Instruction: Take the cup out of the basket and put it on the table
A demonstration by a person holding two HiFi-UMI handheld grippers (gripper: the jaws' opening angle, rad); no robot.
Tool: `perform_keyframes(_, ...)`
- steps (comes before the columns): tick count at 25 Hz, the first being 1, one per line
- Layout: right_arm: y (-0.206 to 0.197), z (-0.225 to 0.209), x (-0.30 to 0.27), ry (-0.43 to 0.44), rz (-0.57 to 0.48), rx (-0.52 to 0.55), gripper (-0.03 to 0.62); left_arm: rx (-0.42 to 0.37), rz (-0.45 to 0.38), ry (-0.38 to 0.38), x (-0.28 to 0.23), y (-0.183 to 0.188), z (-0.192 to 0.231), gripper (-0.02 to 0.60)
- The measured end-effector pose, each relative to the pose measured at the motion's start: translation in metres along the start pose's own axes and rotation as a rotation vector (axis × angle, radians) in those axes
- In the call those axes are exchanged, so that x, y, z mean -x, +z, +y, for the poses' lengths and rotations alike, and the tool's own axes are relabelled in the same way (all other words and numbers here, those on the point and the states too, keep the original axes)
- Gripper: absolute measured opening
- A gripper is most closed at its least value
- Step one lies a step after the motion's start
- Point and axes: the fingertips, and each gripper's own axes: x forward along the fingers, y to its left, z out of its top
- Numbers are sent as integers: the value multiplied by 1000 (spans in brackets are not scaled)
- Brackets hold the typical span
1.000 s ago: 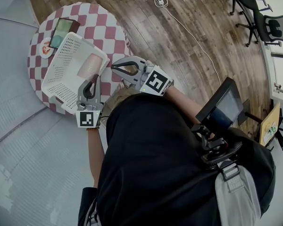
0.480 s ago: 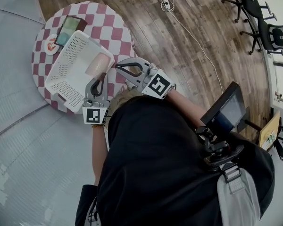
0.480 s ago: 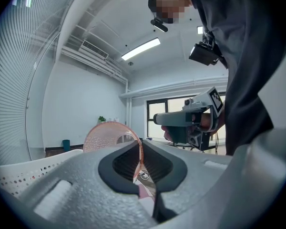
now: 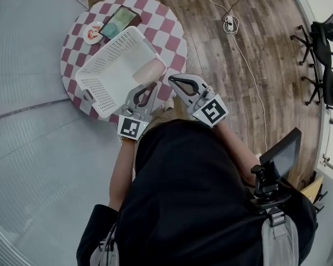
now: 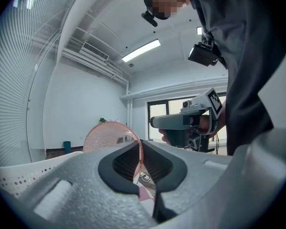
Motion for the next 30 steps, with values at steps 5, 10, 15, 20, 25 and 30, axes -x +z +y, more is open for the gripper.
perform_keyframes(5,-2,2,-11,8,7,3,12,10,-22,27,5,0,10,19)
perform_keyframes(10,-3,9,-22,31,12,17,12,25,-36,65,16,-3,21,19)
perform_keyframes(15,-5,14,-31,43,16,17,12,32,-41,89,24,-5,27,20)
perform_keyframes(20,2,16,-31,57,15,36,12,33,-56,96,22,0,26,20)
perform_keyframes(25,-8,15,-30,75,57,53,11,52,-73,137,26,0,30,20)
perform_keyframes(30,2,18,-39,116,33,56,11,37,-62,172,29,6,32,20)
